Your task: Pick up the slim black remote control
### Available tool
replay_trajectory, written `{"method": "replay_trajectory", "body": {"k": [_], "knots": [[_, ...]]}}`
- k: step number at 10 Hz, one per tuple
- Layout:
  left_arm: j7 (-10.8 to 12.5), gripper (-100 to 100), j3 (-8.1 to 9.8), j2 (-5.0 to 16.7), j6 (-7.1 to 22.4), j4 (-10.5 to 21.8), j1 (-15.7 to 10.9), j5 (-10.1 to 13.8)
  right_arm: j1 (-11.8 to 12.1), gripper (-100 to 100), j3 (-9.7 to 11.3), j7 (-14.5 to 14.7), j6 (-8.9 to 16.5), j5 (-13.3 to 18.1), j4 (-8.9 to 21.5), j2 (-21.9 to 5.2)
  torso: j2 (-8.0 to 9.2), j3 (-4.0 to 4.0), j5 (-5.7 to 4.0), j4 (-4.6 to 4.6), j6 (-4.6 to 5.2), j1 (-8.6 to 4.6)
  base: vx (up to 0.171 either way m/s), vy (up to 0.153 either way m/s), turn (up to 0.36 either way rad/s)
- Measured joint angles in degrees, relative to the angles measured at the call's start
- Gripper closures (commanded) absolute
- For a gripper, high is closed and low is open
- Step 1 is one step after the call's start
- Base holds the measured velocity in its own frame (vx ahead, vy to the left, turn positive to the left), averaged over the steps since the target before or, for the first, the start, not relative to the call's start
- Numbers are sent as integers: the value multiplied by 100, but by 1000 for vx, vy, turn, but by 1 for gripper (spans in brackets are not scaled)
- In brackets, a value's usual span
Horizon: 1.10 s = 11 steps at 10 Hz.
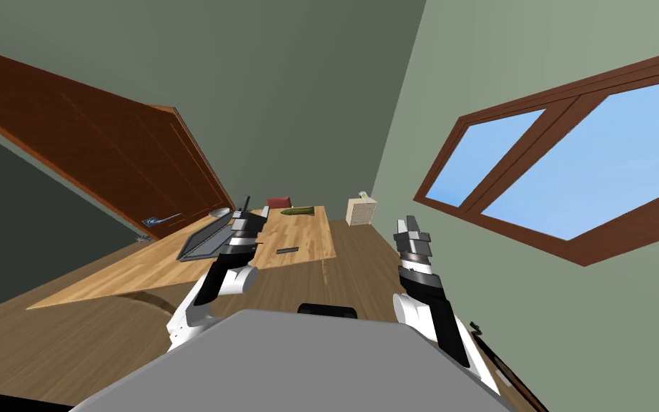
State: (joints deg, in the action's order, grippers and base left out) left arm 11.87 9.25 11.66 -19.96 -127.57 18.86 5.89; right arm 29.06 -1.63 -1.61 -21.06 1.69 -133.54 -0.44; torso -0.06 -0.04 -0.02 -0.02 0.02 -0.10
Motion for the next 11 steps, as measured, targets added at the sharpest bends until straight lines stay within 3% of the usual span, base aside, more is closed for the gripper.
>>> {"method": "replay_trajectory", "body": {"k": [8,11], "knots": [[268,-100,609,253,1340,635,-485,226,0,0,0,0,0,0,0,0,0,0,1,0,0,5,17,-15,-177],[369,-100,798,356,1671,906,-582,331,0,0,0,0,0,0,0,0,5,3,1,1,-1,6,9,-3,-123]]}}
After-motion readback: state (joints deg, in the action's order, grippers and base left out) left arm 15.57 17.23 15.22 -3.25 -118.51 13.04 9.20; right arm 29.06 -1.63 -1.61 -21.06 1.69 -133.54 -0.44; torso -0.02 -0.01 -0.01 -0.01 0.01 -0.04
